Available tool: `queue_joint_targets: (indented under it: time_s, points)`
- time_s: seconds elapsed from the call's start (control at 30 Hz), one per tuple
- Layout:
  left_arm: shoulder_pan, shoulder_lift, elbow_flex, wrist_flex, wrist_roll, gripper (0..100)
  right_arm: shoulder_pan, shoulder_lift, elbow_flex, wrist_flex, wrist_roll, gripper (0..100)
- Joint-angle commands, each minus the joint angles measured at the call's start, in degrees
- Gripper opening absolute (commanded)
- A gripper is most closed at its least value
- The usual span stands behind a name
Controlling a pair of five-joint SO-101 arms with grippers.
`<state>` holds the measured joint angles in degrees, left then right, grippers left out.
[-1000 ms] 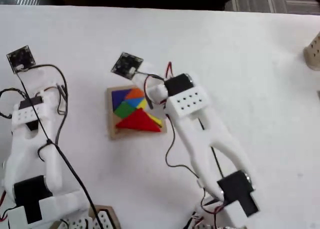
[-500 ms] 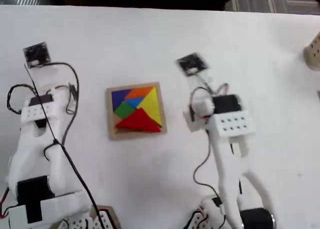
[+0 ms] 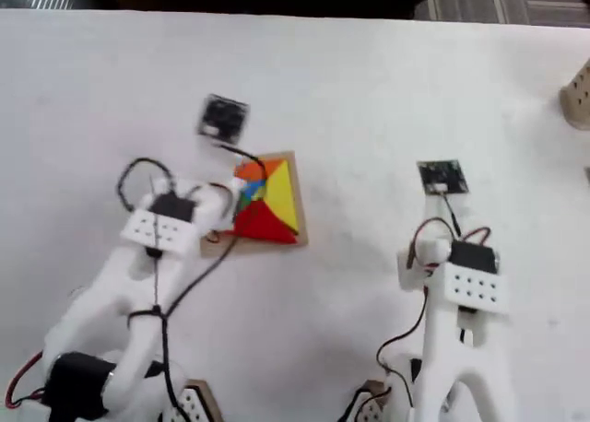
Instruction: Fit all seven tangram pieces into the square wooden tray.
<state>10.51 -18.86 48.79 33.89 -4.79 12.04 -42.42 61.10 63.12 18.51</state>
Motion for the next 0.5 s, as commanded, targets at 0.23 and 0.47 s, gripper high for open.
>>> queue_joint_targets:
  time_s: [0.23, 0.47]
  points:
    - [5.9, 11.9, -4.8, 2.7, 4.2, 2, 5.1, -4.8, 3.9, -3.0, 7.0, 1.8]
    - [8.7, 7.9, -1.1, 3.4, 4.1, 2, 4.9, -4.7, 5.6, -6.5, 7.0, 1.8]
